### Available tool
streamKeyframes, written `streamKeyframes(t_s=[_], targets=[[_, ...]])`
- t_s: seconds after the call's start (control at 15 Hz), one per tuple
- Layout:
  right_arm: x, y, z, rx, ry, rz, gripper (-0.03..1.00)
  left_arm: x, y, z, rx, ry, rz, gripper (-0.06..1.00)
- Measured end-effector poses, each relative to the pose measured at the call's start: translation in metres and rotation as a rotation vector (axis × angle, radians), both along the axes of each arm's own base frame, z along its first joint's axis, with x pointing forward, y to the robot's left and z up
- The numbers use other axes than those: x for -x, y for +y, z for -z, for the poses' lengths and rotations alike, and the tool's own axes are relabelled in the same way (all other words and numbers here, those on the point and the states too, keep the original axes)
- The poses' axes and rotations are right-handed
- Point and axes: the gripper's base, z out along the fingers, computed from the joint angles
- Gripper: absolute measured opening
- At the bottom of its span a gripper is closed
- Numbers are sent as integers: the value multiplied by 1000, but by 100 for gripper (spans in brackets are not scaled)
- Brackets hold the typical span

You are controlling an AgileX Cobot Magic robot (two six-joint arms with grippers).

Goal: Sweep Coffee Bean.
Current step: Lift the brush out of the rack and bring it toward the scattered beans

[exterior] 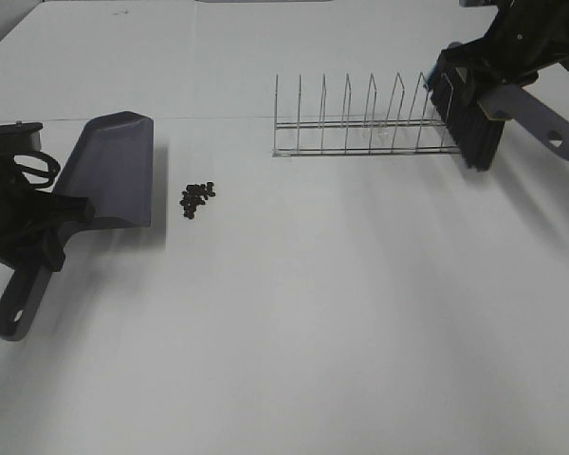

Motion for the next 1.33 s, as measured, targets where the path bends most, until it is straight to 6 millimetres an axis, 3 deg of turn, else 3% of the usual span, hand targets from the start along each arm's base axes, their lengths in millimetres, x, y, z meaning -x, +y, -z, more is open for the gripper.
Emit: streamKeyframes(t_s=[0.13,0.4,0.8,0.93,1.13,1.33], targets=[[8,0,-40,-4,-54,11,35,0,0,0,0,2,0,27],[33,3,-89,-27,-25,8,35,3,0,0,-2,29,3,27],[52,11,-126,-95,-66,-1,35,10,2,1,-34,103,26,27],[64,29,-136,-74,-66,-39,35,12,-4,1,-96,106,49,27],[79,71,-130,-22,-19,-103,35,15,-16,1,-153,94,55,27],[93,115,-96,57,75,-148,35,15,-18,4,-163,87,39,27]])
